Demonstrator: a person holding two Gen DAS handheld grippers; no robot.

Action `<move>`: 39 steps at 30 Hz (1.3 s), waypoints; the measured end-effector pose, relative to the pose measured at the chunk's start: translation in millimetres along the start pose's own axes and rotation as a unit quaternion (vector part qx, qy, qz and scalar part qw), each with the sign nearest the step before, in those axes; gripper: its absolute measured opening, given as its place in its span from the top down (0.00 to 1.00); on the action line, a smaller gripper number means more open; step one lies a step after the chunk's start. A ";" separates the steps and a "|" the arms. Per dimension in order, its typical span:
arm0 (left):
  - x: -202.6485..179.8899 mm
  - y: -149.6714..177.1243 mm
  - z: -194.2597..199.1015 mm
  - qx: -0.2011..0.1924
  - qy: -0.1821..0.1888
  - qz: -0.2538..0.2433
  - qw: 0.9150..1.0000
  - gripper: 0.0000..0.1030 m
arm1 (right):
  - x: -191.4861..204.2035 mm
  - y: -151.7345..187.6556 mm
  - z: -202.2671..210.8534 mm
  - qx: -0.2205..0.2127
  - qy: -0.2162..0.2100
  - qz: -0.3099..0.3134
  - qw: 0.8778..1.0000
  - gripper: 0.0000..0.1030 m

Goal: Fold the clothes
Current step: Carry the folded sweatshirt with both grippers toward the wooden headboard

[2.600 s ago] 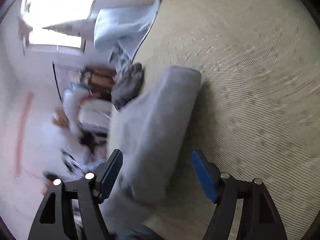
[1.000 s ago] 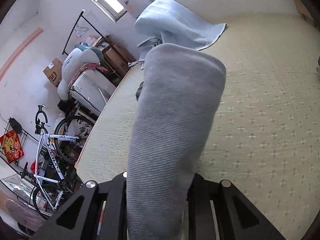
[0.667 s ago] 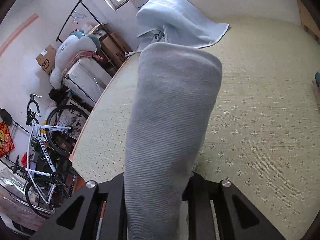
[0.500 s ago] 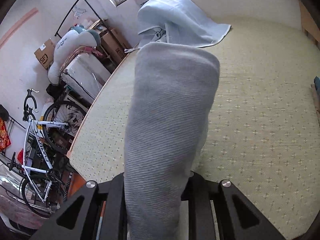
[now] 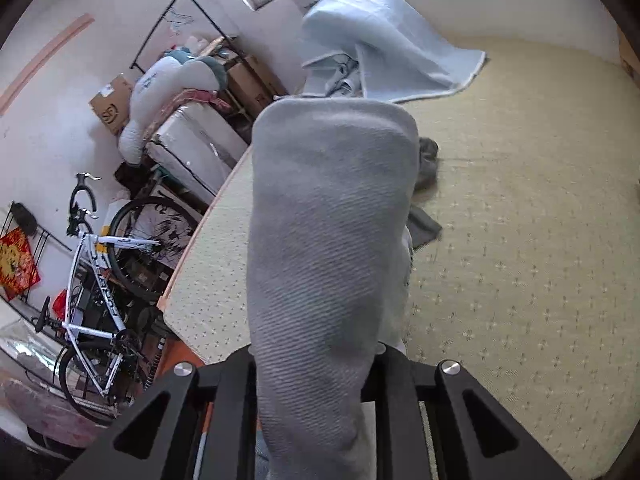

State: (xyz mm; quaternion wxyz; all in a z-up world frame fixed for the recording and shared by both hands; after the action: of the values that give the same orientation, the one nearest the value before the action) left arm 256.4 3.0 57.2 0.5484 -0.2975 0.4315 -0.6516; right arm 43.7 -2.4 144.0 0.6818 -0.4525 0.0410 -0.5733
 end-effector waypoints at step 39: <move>-208.8 -295.0 -372.3 -0.116 0.258 -0.068 0.957 0.79 | -419.2 -279.0 258.0 -0.350 0.177 -0.147 0.908 0.87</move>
State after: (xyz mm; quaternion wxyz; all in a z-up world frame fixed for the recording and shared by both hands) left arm -152.9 301.4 169.4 0.3345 -0.2096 0.6095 -0.6875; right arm -158.0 506.6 286.6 0.3691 -0.5541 0.2922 -0.6866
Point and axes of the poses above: each gripper's, at about its wrist camera, not at the fingertips, and z roughly against the way its jaws point, x to its left, y to its underside, the point moved 2 cm from there along -z, roughly the way its jaws point, and after that the axes turned 12 degrees about -x, right-handed, at the moved point
